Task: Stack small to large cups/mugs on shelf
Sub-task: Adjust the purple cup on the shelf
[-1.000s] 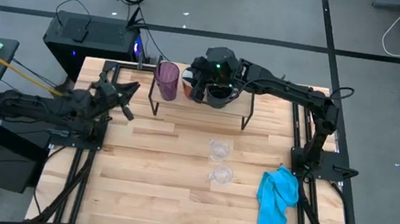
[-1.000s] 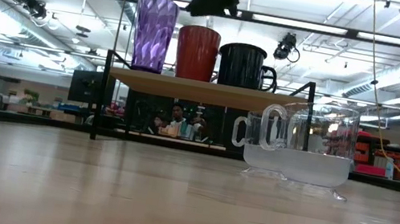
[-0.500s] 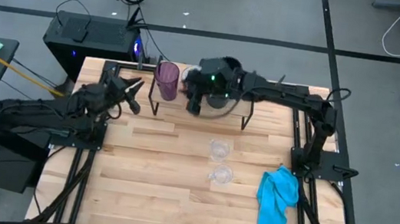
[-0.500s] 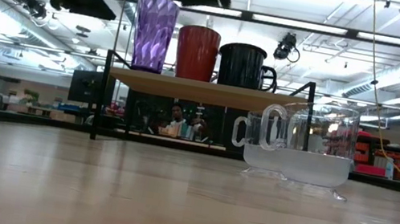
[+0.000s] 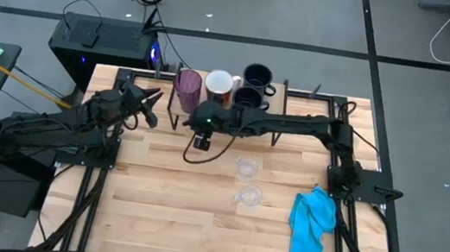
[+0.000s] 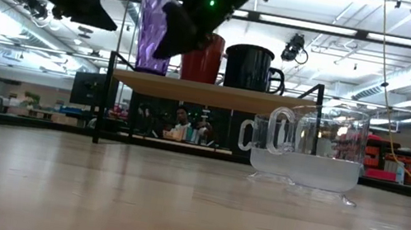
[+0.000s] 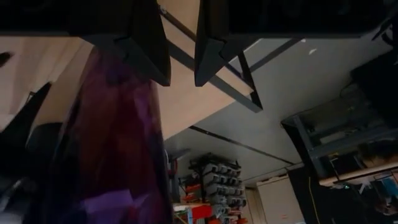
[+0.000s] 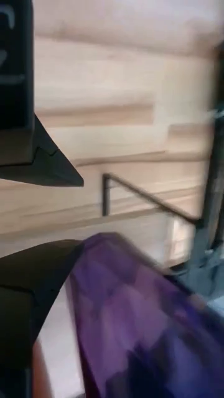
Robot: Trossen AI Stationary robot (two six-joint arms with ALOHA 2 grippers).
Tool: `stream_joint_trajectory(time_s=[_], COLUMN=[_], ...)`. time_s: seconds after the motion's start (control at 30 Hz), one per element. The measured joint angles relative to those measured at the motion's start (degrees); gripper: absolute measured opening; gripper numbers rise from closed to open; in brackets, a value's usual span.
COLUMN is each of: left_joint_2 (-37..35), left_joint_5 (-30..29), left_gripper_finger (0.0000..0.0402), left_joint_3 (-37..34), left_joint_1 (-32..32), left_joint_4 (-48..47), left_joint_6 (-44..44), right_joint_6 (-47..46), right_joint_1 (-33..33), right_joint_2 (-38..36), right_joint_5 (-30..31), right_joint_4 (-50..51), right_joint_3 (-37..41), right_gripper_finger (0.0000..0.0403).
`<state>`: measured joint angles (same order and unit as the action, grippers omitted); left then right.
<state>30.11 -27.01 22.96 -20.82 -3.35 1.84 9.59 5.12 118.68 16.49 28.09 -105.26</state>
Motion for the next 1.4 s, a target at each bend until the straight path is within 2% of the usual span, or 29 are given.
stream_joint_trajectory(time_s=[0.33,0.53,0.73,0.97,1.23,1.4], left_joint_2=[0.0,0.0,0.0,0.0,0.0,0.0], left_joint_5=[-0.1,-0.1,-0.1,-0.1,-0.1,-0.1], left_gripper_finger=[0.0079,0.0074,0.0072,0.0075,0.0067,0.0073], left_joint_3=[0.0,0.0,0.0,0.0,0.0,0.0], left_joint_1=[-0.9,-0.9,-0.9,-0.9,-0.9,-0.9], left_joint_4=[-0.4,-0.4,0.1,0.1,0.1,0.2], left_joint_6=[0.3,0.3,0.0,-0.1,-0.1,-0.1], right_joint_6=[-1.1,0.2,3.0,15.0,18.8,20.6], right_joint_1=[0.0,-3.1,-4.5,-7.8,-8.3,-8.2], right_joint_2=[-0.2,-3.1,-2.1,3.0,4.4,4.4], right_joint_5=[1.0,5.3,13.5,30.7,38.4,39.3], right_joint_4=[1.1,1.5,2.3,-0.5,-1.7,-3.5], right_joint_3=[-0.1,-0.1,-0.2,-0.1,-0.1,-0.1], right_gripper_finger=[0.0155,0.0155,0.0148,0.0139,0.0138,0.0134])
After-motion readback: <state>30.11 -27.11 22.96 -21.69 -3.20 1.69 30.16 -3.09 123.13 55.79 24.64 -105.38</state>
